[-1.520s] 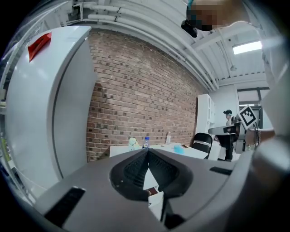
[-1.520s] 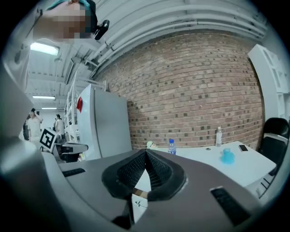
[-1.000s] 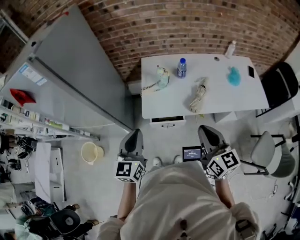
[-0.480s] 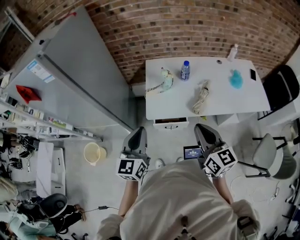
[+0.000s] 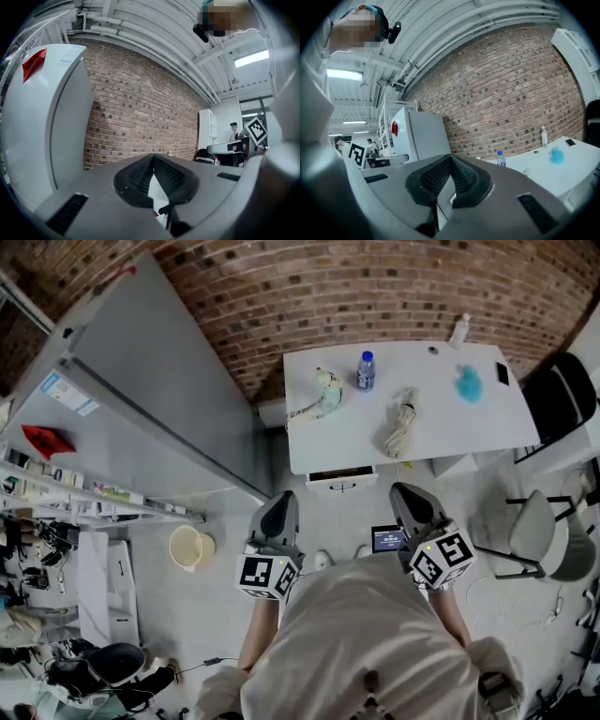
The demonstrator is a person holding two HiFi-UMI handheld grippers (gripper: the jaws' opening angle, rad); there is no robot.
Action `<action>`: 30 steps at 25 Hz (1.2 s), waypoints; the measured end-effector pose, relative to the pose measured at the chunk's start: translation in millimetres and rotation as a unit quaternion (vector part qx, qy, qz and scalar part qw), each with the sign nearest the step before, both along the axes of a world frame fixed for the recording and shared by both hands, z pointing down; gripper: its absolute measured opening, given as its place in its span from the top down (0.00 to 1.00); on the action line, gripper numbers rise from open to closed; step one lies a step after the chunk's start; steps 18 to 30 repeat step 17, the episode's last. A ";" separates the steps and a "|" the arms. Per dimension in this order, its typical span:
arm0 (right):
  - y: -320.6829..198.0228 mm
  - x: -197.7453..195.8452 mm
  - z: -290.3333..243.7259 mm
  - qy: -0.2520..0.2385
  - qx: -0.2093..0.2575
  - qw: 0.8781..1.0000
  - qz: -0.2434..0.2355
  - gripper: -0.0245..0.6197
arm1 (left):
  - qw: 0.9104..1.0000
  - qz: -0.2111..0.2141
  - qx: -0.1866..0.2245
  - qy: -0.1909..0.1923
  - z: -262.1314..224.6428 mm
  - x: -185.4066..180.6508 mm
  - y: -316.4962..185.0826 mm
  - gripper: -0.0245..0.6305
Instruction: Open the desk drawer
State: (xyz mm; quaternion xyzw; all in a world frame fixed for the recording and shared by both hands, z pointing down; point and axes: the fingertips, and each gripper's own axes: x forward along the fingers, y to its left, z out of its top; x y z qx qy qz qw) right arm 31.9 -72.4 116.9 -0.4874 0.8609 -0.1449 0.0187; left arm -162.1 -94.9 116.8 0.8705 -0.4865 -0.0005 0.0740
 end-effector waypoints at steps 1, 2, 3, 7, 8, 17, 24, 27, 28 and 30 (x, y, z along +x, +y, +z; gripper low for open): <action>-0.5 0.6 0.4 0.000 -0.001 1.000 0.002 0.92 | 1.000 0.002 0.000 0.000 0.6 1.0 -1.0 0.95; -0.9 1.1 0.9 0.000 -0.002 1.000 0.004 0.92 | 1.000 0.005 0.000 0.000 1.0 1.8 -2.1 0.95; -1.1 1.5 1.9 0.001 -0.003 1.000 0.006 0.92 | 1.000 0.007 0.000 0.000 1.4 2.4 -2.9 0.95; -1.7 0.9 6.1 0.001 -0.011 1.000 0.009 0.92 | 1.000 0.012 -0.007 0.000 5.5 3.1 -4.0 0.95; -2.4 1.2 6.0 0.001 -0.011 1.000 0.010 0.92 | 1.000 0.014 -0.008 -0.001 6.3 3.8 -4.6 0.95; -12.4 6.3 8.9 -0.007 -0.011 1.000 0.016 0.92 | 1.000 0.013 -0.011 0.000 13.4 5.3 -14.5 0.95; -12.4 6.3 8.9 -0.007 -0.011 1.000 0.016 0.92 | 1.000 0.013 -0.011 0.000 13.4 5.3 -14.5 0.95; -12.4 6.3 8.9 -0.007 -0.011 1.000 0.016 0.92 | 1.000 0.013 -0.011 0.000 13.4 5.3 -14.5 0.95; -12.4 6.3 8.9 -0.007 -0.011 1.000 0.016 0.92 | 1.000 0.013 -0.011 0.000 13.4 5.3 -14.5 0.95; -12.4 6.3 8.9 -0.007 -0.011 1.000 0.016 0.92 | 1.000 0.013 -0.011 0.000 13.4 5.3 -14.5 0.95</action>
